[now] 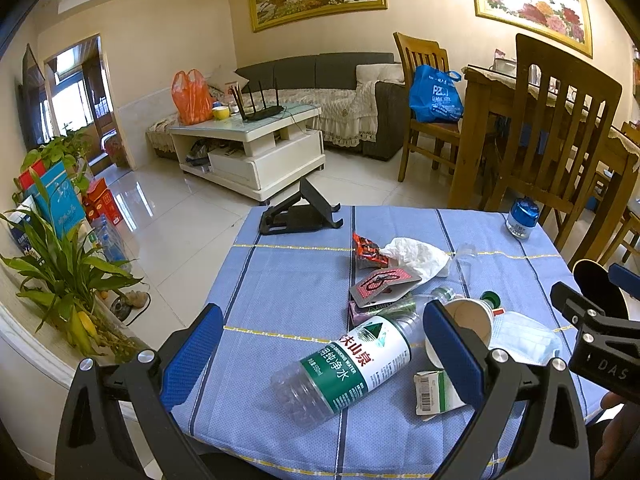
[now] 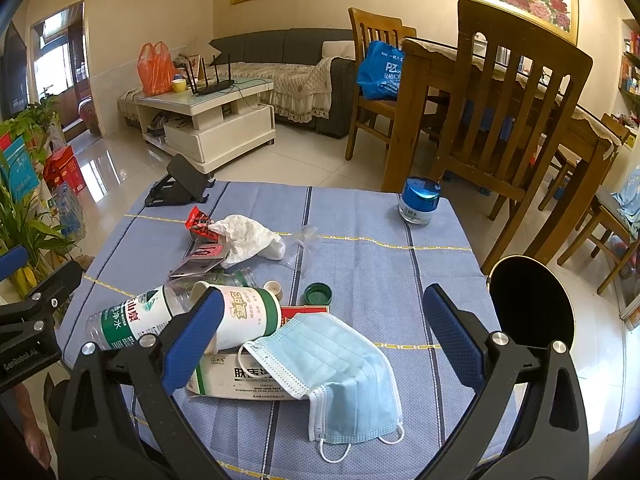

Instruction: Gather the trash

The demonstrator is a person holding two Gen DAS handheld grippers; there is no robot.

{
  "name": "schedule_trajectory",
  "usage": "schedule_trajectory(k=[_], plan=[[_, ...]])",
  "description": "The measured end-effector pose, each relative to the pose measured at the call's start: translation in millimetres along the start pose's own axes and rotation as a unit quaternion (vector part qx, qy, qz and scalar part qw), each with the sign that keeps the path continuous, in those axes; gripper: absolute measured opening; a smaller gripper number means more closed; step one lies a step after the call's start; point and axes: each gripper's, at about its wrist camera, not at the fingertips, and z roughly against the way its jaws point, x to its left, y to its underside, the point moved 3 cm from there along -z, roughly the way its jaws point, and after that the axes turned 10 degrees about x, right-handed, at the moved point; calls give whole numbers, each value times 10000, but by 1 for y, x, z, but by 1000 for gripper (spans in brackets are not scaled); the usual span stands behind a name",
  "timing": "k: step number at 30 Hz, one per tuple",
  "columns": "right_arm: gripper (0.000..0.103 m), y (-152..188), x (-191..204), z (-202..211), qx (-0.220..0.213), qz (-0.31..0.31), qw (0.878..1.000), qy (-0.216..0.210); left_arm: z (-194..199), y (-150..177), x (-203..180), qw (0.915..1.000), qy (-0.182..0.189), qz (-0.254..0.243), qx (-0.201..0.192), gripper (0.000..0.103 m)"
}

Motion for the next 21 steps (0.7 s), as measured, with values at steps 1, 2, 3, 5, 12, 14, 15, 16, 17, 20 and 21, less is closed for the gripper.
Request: schedule_trajectory(k=[1,2,3,5,12,14,15,16,17,20,21], plan=[[98,-1,0,0,5,4,10000,8,1,0,0,10000,-3,8,-32,97],[98,-1,0,0,6,4,10000,6,2,0,1,10000,-7,19,-71,97],[98,0,0,0,6,-2,10000,0,3,0,2,10000,0,27,-91,97],[98,-1,1,0,6,12,10000,5,4,-1,2,9999,21,43,-103,97],[98,-1,1,0,25,19,10000,15,-1,0,3,10000,77,46,-25,97],[98,4,1,-5,47,31,10000,14,-3,1,3,9999,104,42,6,97],[98,5,2,-7,62,42,10000,17,-4,1,4,9999,111,45,16,97],[98,5,3,-8,77,58,10000,15,-5,1,5,9999,121,51,25,97],[98,6,5,-9,85,74,9999,2,-7,1,6,9999,138,66,42,97],[98,4,11,-14,155,138,9997,-150,-17,2,14,9993,276,181,190,97],[98,3,14,-17,209,165,9991,-317,-24,3,19,9983,390,279,333,97]])
